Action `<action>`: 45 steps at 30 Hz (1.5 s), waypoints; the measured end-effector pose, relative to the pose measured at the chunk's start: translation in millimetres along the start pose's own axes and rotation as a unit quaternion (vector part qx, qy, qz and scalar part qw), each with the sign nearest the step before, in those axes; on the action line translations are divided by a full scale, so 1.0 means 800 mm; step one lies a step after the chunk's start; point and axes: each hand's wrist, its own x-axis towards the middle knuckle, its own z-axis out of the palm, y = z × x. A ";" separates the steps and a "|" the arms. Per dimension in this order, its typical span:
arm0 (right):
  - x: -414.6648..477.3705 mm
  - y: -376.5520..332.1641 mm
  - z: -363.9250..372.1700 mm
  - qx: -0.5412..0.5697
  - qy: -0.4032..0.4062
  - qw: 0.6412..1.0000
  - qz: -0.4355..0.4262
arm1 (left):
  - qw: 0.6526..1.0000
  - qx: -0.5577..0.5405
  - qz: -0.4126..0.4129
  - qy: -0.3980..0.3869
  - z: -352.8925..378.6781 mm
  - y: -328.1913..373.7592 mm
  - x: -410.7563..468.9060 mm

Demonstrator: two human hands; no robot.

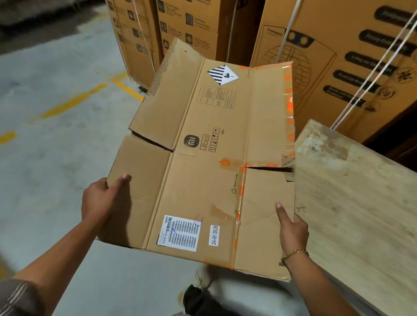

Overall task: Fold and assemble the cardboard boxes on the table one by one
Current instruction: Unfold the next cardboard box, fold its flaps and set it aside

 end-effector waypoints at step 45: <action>0.132 0.128 0.395 -0.051 0.135 0.974 0.177 | 0.962 0.088 0.060 -0.251 0.249 -0.126 0.488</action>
